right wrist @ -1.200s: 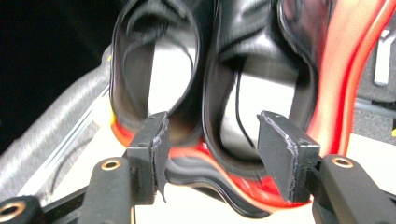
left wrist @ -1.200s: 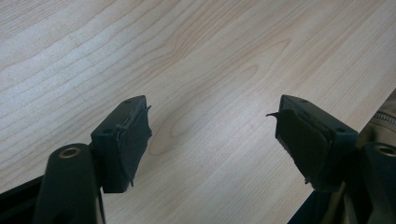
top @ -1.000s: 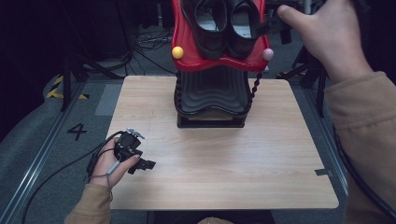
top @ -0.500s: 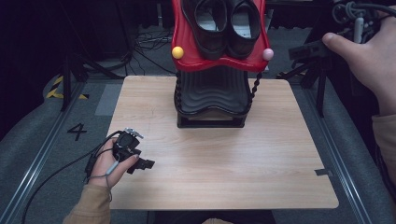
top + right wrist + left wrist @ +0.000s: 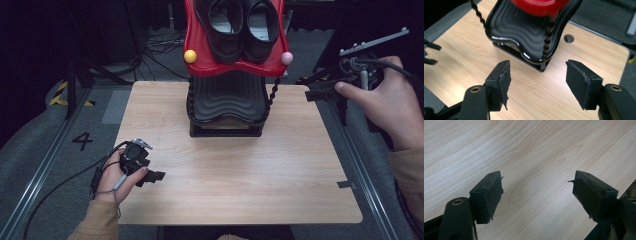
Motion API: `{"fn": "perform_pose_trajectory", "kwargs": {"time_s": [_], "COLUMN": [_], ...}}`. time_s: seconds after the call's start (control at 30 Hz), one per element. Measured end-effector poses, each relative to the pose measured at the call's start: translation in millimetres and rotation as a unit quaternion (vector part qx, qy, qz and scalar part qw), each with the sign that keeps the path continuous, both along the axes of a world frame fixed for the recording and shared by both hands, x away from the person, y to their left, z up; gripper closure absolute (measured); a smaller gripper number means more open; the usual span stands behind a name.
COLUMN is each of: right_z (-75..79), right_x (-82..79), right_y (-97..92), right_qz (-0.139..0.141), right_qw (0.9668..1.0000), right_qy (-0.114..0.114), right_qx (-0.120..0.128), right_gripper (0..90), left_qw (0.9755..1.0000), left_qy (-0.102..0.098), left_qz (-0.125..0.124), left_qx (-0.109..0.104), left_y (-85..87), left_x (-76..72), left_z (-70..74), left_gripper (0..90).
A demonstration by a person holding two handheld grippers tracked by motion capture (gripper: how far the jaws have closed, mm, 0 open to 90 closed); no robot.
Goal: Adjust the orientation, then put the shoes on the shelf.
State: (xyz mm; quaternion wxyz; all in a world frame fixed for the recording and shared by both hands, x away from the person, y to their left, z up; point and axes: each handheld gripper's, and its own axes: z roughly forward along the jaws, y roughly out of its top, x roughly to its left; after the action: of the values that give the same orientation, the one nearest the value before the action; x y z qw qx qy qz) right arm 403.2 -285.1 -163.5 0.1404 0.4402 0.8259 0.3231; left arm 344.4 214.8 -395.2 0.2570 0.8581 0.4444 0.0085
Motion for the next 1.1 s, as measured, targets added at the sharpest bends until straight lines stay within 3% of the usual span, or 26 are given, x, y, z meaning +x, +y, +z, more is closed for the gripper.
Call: {"fn": "perform_pose_trajectory", "kwargs": {"time_s": [0.47, 0.73, 0.9, 0.93, 1.1], "right_z": [-79.6, -127.3, -157.3, -157.3, -188.1], "right_x": [-1.0, 2.1, 1.1, 1.1, -2.3], "right_y": [-6.6, -8.8, -9.5, -9.5, -11.7], "right_qz": [0.037, 0.055, 0.066, 0.066, 0.069], "right_qw": [0.9990, 0.9974, 0.9964, 0.9964, 0.9950], "right_qy": [0.026, 0.046, 0.053, 0.053, 0.071], "right_qx": [0.001, 0.002, -0.010, -0.010, -0.020], "right_gripper": [36.0, 34.6, 33.7, 33.7, 32.8], "left_qw": [0.9997, 0.9997, 0.9998, 0.9998, 0.9998], "left_qy": [-0.015, -0.016, -0.015, -0.015, -0.010], "left_qz": [0.018, 0.017, 0.015, 0.015, 0.014], "left_qx": [-0.001, -0.002, 0.003, 0.003, 0.005], "left_y": [5.2, 2.8, 0.6, 0.6, -0.9], "left_x": [-14.8, -13.7, -12.0, -12.0, -12.4], "left_z": [-2.5, -0.2, -1.6, -1.6, -4.3], "left_gripper": [23.6, 23.2, 23.2, 23.2, 23.0]}}
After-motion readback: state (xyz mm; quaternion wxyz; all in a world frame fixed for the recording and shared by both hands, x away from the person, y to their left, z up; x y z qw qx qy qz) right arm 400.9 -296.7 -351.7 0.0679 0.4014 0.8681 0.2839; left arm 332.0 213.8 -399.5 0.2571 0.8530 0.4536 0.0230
